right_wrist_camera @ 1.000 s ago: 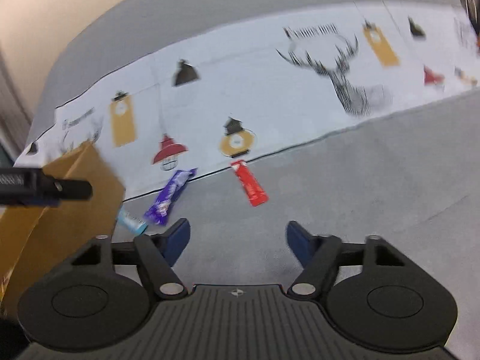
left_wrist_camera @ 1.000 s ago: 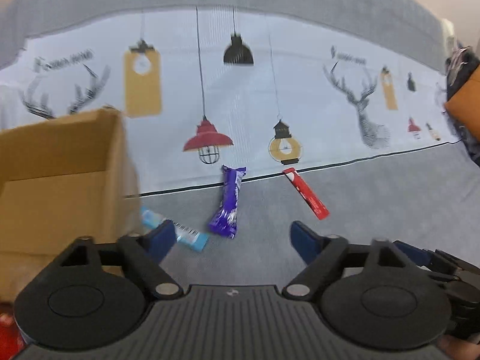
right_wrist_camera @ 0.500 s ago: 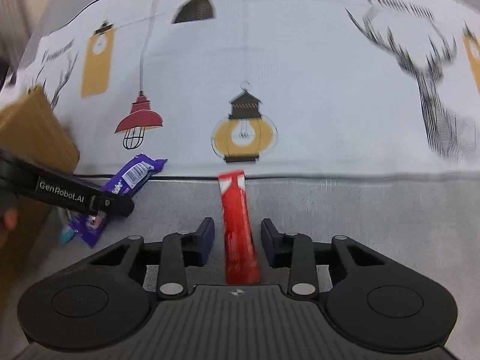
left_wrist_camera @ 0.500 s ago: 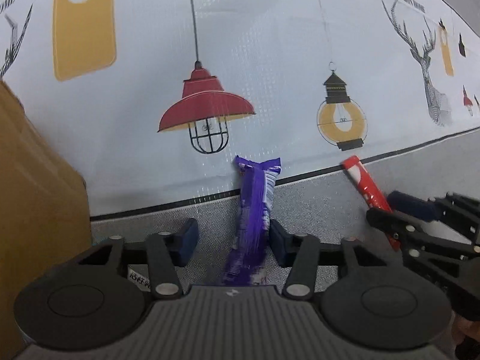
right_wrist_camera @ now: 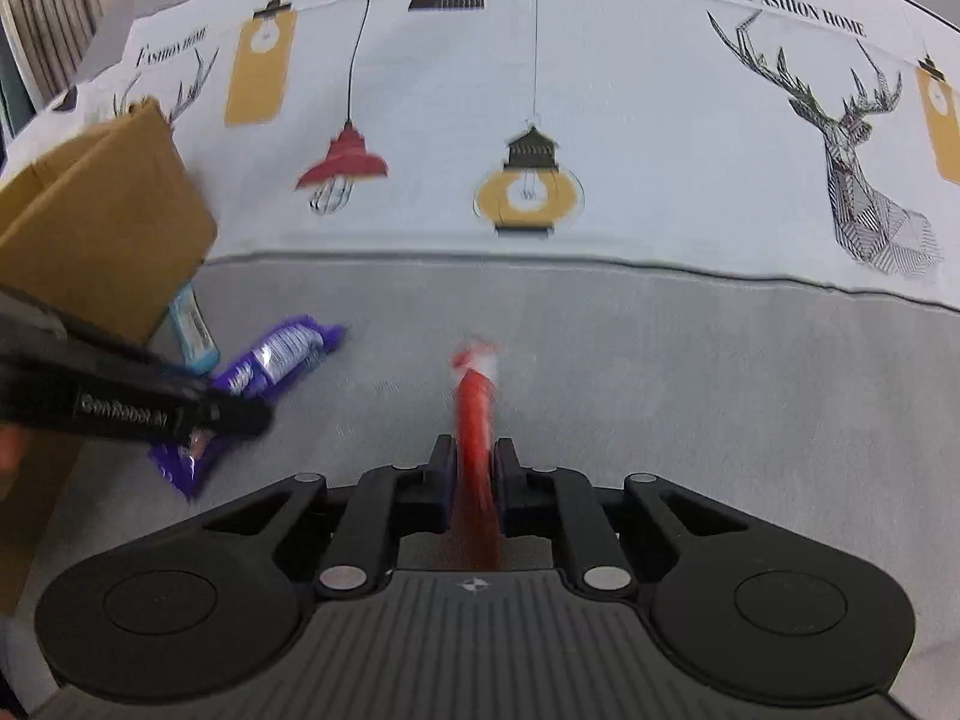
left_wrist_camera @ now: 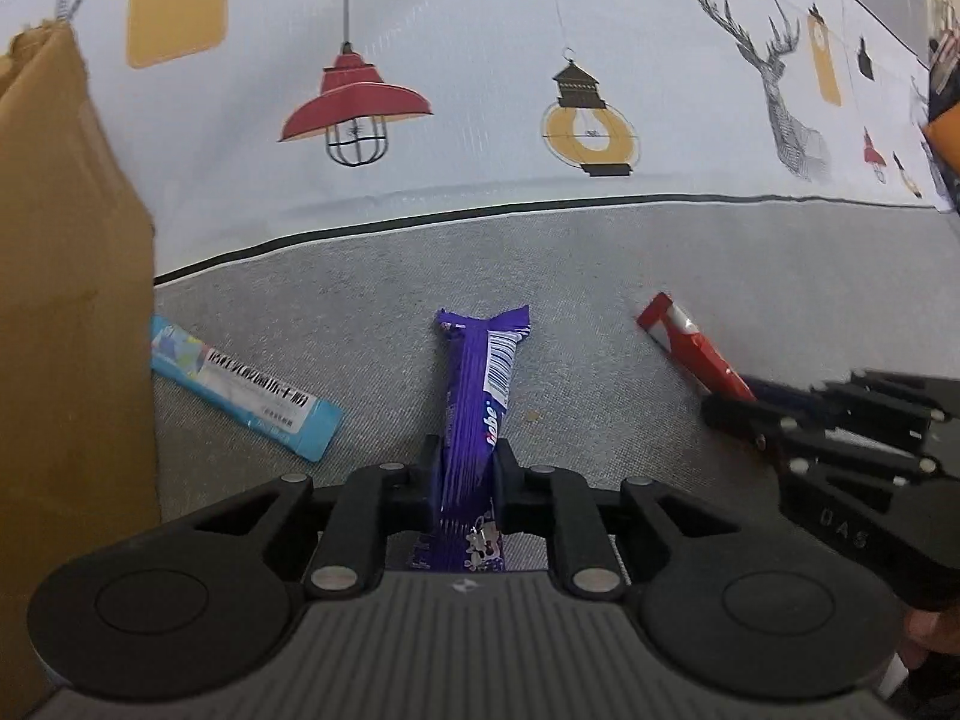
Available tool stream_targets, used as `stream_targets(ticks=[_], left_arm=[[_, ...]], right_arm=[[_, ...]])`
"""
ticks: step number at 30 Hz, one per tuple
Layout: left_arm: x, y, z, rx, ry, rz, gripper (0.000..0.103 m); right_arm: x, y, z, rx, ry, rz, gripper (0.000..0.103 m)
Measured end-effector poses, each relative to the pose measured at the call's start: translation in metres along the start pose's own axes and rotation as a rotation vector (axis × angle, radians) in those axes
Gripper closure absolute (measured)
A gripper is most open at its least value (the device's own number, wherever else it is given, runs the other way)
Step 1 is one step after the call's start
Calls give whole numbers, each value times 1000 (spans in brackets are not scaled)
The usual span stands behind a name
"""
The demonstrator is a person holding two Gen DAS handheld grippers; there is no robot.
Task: Organize snacks
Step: 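Grasp the purple bar with the left tool while the right grasps the red stick, then carry the purple bar and red stick into the box and open both tools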
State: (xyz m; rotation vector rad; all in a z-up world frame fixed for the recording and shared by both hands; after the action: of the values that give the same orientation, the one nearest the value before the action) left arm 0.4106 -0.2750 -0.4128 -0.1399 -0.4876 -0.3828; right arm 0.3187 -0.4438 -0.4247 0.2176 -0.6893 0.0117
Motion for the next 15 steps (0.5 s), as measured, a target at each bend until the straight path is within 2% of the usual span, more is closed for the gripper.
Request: stream_targets(ticks=[3, 4, 5, 8, 11, 15], left_arm=[[-9, -2, 4, 23, -27, -11, 88], [-10, -4, 6, 29, -25, -11, 89], [-12, -4, 10, 34, -15, -11, 90], [-19, -11, 27, 27, 0, -3, 90], [-24, -15, 59, 24, -32, -4, 89], [-34, -14, 113, 19, -98, 5, 89]], right_arm=[[-6, -5, -2, 17, -12, 1, 87], [-7, -6, -3, 15, -18, 0, 98], [-8, -5, -3, -14, -20, 22, 101], [-8, 1, 1, -54, -27, 40, 101], [-5, 10, 17, -54, -52, 27, 101], [-6, 35, 57, -37, -129, -12, 101]])
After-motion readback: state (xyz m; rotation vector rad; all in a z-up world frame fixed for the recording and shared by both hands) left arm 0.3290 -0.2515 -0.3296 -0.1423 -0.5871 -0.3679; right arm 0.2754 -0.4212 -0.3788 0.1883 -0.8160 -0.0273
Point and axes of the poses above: each gripper's, at about its wrist camera, not at the fingertips, and z roughly against the way its jaws point, y to its left, x to its top, the point moved 3 cm from there along -z, roughly the way its jaws point, and after that the axes turned 3 degrees about x, right-handed, at the moved point
